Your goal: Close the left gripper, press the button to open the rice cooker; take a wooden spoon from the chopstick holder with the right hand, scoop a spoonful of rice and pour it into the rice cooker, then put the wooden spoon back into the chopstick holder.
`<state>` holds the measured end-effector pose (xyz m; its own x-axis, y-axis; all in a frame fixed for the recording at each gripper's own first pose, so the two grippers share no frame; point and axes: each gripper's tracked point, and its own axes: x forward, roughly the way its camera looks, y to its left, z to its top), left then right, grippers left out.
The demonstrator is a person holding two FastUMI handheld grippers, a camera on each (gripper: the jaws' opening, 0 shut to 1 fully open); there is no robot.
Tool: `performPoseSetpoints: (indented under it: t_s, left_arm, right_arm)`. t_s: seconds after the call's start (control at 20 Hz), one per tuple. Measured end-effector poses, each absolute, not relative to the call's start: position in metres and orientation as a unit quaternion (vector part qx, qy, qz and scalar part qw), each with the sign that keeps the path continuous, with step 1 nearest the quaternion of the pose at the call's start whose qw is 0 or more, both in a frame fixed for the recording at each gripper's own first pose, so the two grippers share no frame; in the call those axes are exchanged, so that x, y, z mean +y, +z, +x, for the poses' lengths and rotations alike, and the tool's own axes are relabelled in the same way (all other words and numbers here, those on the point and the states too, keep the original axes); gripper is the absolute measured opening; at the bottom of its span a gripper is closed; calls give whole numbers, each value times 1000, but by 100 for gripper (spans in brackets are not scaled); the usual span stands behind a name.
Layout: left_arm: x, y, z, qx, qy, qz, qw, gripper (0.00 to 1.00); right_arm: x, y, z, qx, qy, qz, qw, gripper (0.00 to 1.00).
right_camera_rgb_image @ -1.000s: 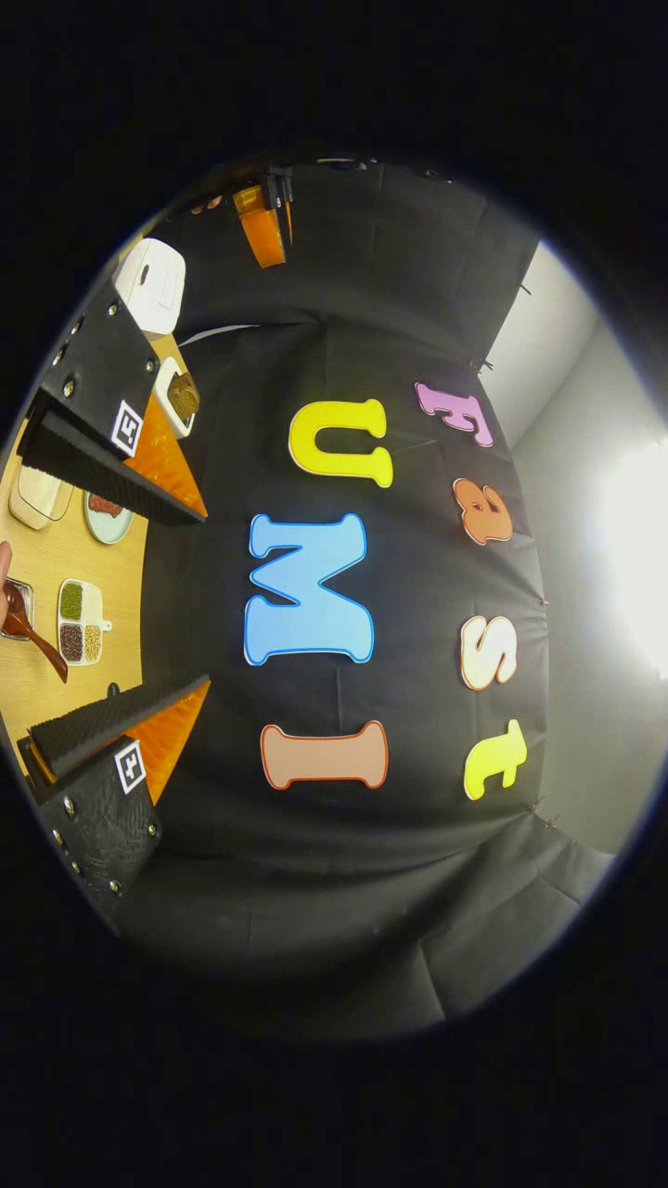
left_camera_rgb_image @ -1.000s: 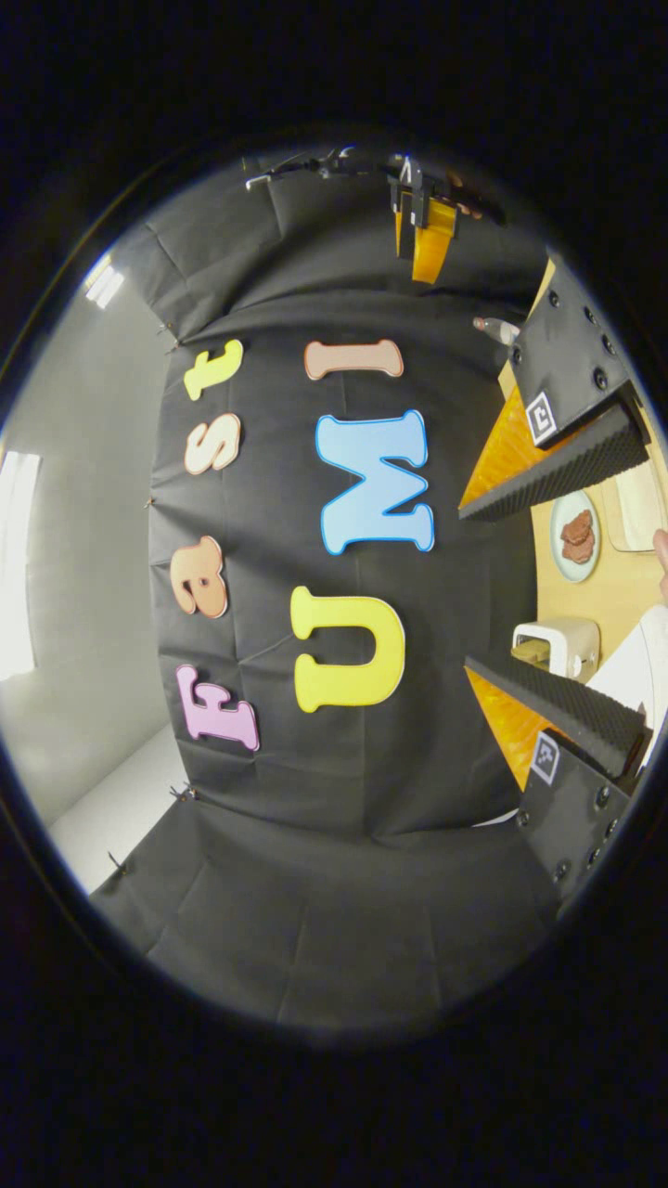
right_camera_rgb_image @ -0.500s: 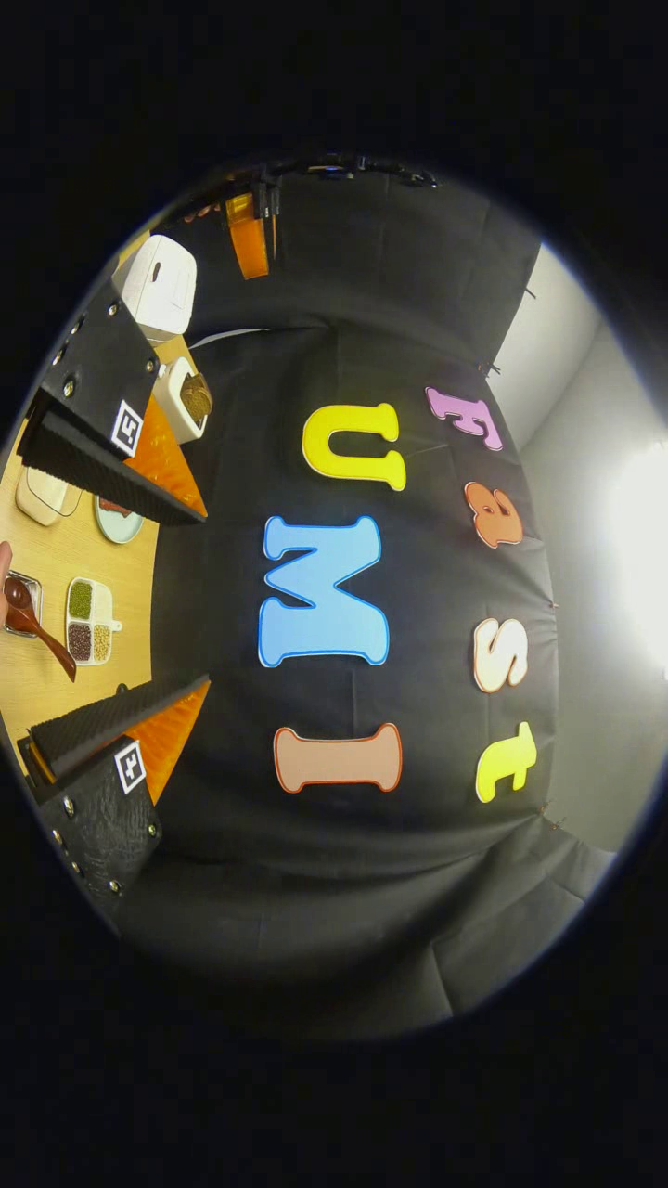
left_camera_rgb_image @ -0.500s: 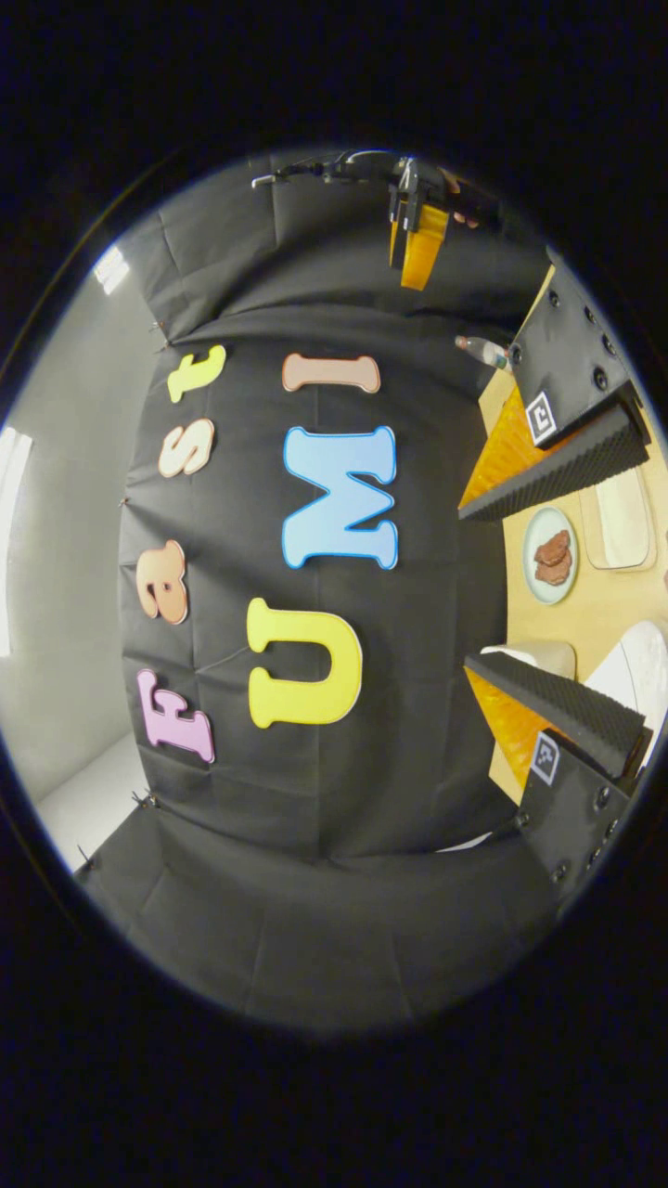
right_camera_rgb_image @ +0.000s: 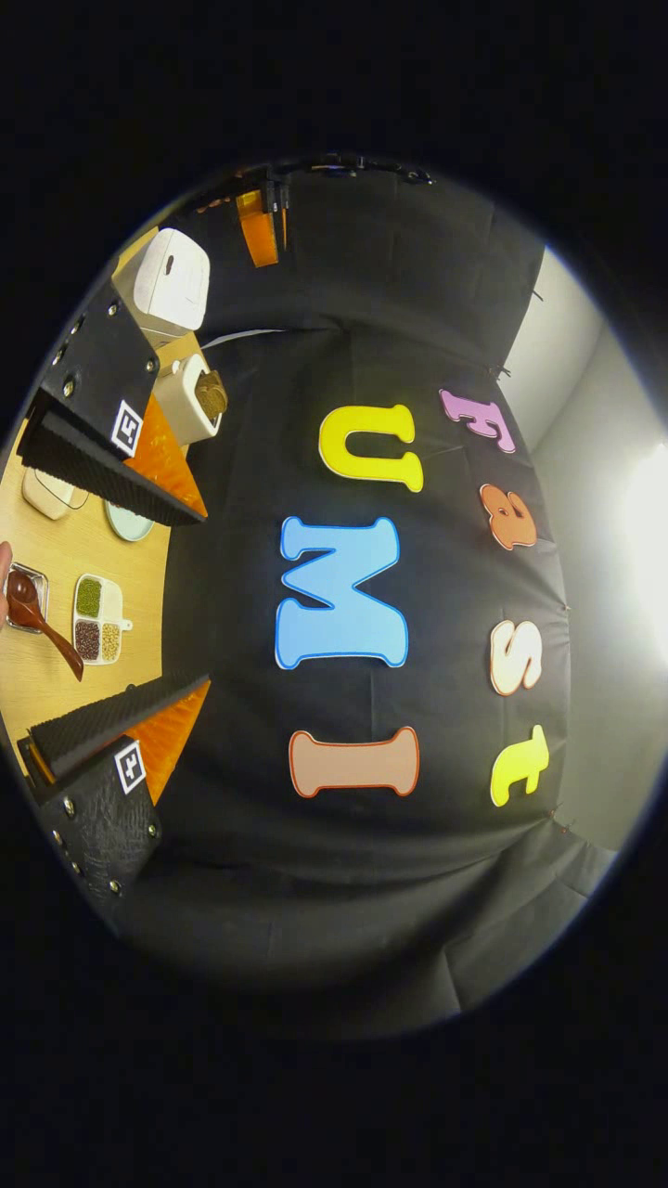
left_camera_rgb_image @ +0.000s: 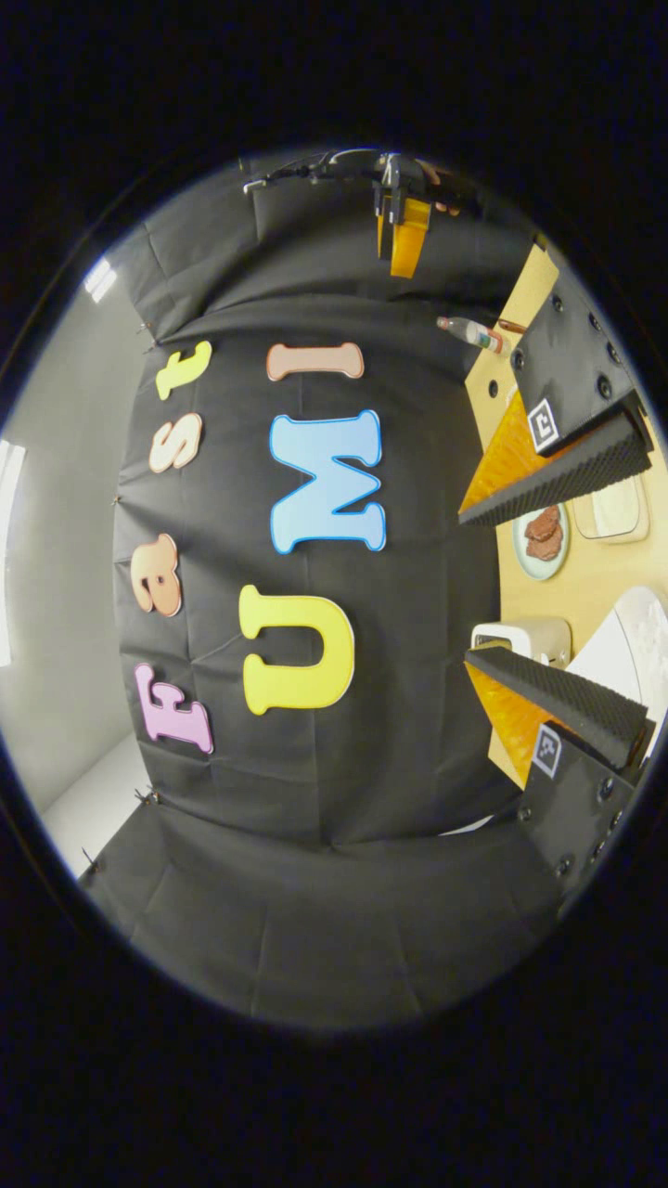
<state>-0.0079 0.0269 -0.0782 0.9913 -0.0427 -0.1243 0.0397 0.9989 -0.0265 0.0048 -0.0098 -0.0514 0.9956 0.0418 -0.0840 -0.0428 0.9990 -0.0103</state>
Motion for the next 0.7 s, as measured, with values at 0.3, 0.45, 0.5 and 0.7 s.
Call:
performPoseSetpoints:
  t_s: [0.3, 0.45, 0.5, 0.7]
  left_arm:
    - [45, -115, -21, 76, -26, -34, 996, 41]
    - [58, -150, -36, 94, -33, -27, 995, 10]
    - [61, -160, -43, 105, -39, -31, 993, 10]
    - [98, -209, -58, 138, -4, -23, 990, 11]
  right_arm:
    - [-5, -62, 6, 47, 41, 12, 998, 96]
    - [-5, -67, 4, 48, 45, 9, 998, 96]
    - [-6, -68, 3, 49, 46, 10, 998, 96]
    - [-7, -76, 6, 56, 49, 16, 997, 96]
